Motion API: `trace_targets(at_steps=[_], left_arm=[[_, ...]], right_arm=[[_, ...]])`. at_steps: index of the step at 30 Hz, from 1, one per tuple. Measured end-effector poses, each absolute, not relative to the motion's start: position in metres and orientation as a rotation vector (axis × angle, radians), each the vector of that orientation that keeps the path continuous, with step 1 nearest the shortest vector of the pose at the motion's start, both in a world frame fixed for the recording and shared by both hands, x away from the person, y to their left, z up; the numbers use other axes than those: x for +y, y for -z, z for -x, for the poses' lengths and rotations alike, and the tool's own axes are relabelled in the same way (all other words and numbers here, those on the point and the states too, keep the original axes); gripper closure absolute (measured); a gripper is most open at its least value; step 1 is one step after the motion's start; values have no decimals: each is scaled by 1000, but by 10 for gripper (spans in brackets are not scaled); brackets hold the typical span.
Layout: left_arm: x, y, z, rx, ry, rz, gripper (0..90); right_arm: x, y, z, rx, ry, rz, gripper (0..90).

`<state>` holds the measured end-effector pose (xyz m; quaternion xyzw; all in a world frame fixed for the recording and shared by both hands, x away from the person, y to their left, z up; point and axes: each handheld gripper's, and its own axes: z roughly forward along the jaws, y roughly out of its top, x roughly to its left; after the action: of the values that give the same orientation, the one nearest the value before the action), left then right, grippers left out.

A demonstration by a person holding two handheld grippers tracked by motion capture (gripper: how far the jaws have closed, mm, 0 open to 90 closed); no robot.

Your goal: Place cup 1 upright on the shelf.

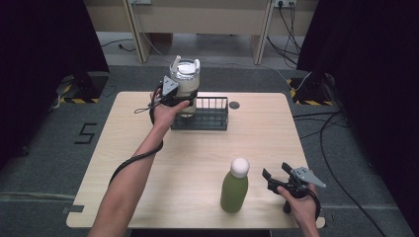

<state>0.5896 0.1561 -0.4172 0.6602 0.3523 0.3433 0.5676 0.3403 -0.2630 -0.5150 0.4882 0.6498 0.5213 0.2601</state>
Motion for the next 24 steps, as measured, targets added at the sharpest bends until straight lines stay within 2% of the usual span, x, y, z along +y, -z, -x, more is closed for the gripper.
trace_targets(at_steps=[24], left_arm=[[145,421,-590,945,-867,-1540,92]], right_arm=[[-262,515,-340,1765,-1423,-1321,129]])
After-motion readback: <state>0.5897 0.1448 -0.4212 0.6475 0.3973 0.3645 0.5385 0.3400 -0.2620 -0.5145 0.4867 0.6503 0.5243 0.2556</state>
